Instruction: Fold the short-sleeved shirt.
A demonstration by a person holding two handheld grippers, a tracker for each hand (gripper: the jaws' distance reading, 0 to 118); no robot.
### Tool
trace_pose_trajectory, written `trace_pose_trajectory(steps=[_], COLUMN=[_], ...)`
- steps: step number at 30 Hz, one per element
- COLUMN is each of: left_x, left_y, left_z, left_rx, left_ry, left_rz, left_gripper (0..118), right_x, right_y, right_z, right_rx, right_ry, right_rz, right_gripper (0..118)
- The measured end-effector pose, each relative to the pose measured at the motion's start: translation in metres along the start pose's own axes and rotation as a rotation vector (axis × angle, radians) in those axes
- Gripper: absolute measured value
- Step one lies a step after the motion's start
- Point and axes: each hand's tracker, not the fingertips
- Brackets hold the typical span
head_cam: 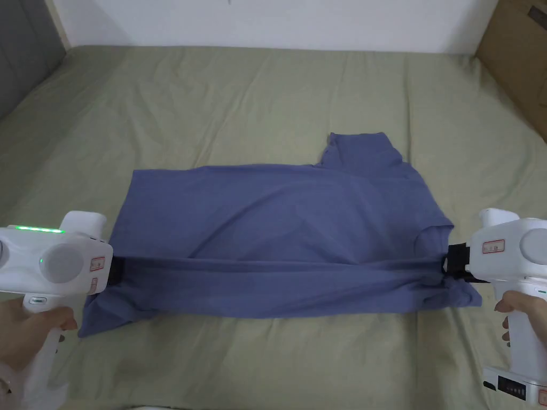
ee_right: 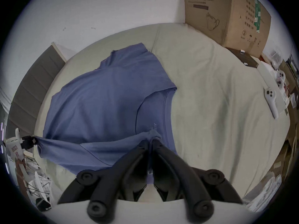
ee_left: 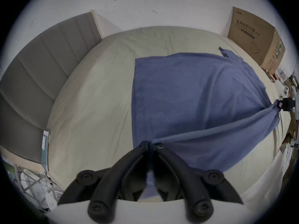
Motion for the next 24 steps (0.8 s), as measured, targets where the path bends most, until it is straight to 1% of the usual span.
trace_pose_trajectory(steps=[1,3,4,7,8,9,10,11,12,13,14,16,20,22,23,24], left_x=[-0.001,-0.002,-0.004,-0.009,-0.011,-0.013,-0.015,-0.016,-0.017,-0.017,-0.015,-0.014,-0.015,-0.018,-0.020,-0.021], left_y=[0.000,-0.003,-0.006,-0.013,-0.017,-0.022,-0.029,-0.037,-0.044,-0.054,-0.066,-0.085,-0.110,-0.112,-0.111,-0.109], left_z=[-0.004,-0.005,-0.002,0.013,0.019,0.025,0.035,0.044,0.051,0.057,0.062,0.067,0.067,0.063,0.059,0.055], left_rx=[-0.018,-0.025,-0.018,0.013,0.020,0.033,0.060,0.083,0.089,0.088,0.081,0.078,0.089,0.094,0.077,0.072], left_ry=[0.005,0.010,0.011,0.005,-0.001,-0.010,-0.027,-0.041,-0.046,-0.059,-0.053,-0.086,-0.084,-0.096,-0.101,-0.099], left_rz=[0.000,0.016,0.026,0.057,0.072,0.088,0.112,0.136,0.150,0.156,0.149,0.164,0.224,0.260,0.272,0.274], left_gripper=[47,100,104,102,101,92,74,46,2,0,0,0,0,2,14,47], right_x=[-0.001,-0.001,0.001,0.008,0.011,0.012,0.015,0.016,0.017,0.018,0.018,0.021,0.019,0.019,0.019,0.019], right_y=[0.000,-0.002,-0.004,-0.006,-0.009,-0.013,-0.016,-0.022,-0.028,-0.036,-0.044,-0.059,-0.085,-0.094,-0.098,-0.101], right_z=[-0.002,0.001,0.005,0.019,0.026,0.033,0.040,0.047,0.053,0.059,0.062,0.066,0.060,0.054,0.052,0.050], right_rx=[-0.009,0.006,0.016,0.041,0.057,0.070,0.082,0.101,0.113,0.125,0.135,0.109,0.084,0.056,0.045,0.039], right_ry=[-0.011,-0.043,-0.042,-0.015,-0.005,-0.001,-0.002,-0.009,-0.016,-0.016,-0.019,0.035,0.010,0.025,0.032,0.038], right_rz=[0.004,0.024,0.023,-0.010,-0.021,-0.026,-0.024,-0.022,-0.019,-0.014,-0.028,-0.041,-0.034,-0.047,-0.059,-0.068], right_gripper=[32,79,83,82,79,69,55,32,0,0,0,0,0,0,0,0])
